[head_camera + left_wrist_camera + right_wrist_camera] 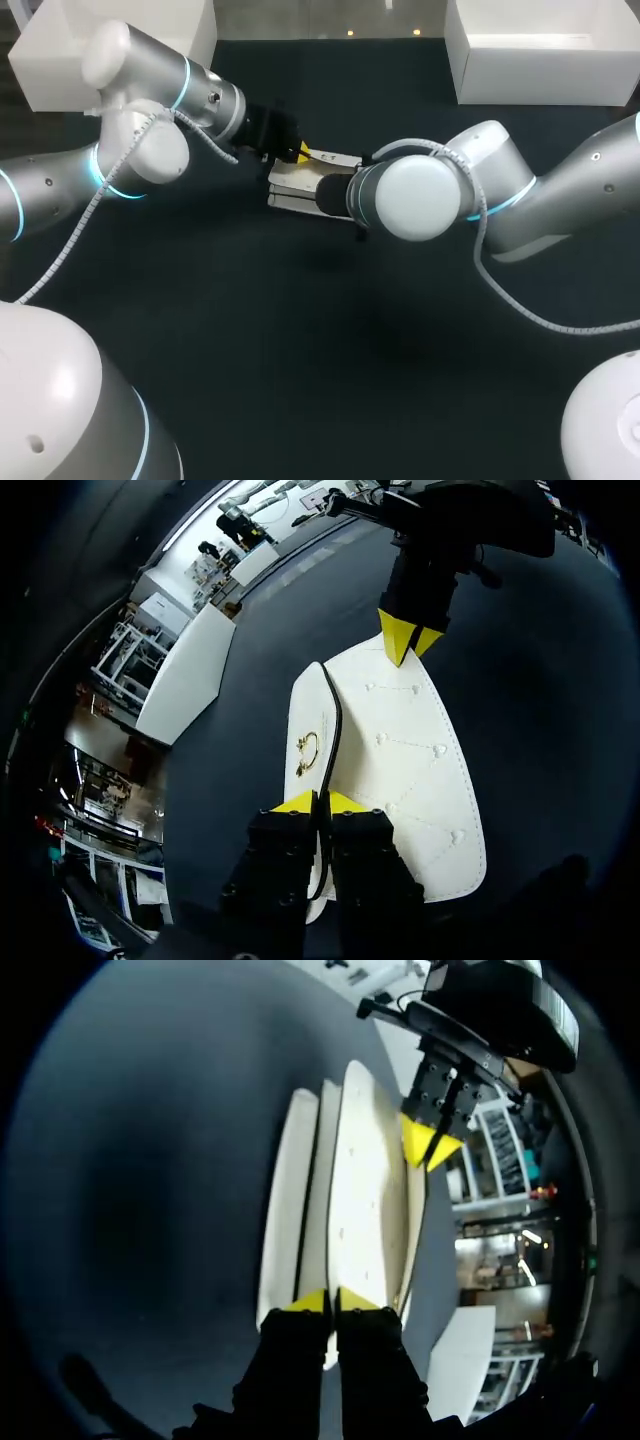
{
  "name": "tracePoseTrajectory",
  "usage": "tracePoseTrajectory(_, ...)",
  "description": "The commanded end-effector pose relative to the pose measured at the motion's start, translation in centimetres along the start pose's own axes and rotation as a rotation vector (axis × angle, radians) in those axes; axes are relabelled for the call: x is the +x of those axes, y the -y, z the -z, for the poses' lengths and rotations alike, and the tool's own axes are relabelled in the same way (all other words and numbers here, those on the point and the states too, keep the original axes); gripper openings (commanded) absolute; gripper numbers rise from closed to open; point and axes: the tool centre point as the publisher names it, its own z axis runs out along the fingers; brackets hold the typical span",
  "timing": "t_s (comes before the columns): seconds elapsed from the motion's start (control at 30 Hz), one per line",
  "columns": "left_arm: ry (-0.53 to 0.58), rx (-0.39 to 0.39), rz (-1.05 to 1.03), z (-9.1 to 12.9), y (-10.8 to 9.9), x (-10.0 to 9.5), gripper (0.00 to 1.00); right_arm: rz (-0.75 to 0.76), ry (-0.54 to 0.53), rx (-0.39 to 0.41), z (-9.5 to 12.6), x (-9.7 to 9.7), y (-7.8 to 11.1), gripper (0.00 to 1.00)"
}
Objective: Pick up the bag, open it, inspect its contents, close it, and place it on the opposite side
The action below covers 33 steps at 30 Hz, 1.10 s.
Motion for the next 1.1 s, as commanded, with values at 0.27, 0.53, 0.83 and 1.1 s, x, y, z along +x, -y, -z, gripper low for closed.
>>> tracePoseTrajectory(0.27, -0.162, 0.127, 0.179, 1.6, -2.0, -3.6, 0.0, 0.0, 0.001, -0.001, 0.0, 0.4, 0.2, 0.0)
tracePoseTrajectory(0.53, -0.166, 0.129, 0.172, 1.5, -1.7, -3.4, 0.0, 0.0, 0.001, -0.001, 0.0, 0.4, 0.2, 0.0)
tracePoseTrajectory(0.83, -0.1, 0.092, 0.132, 1.0, -1.2, -1.2, 0.61, 0.0, 0.001, -0.001, 0.0, 0.4, 0.2, 0.0)
tracePoseTrajectory(1.1, -0.075, 0.048, 0.129, -0.2, -1.2, -0.5, 0.51, 0.0, 0.001, -0.001, 0.0, 0.4, 0.2, 0.0)
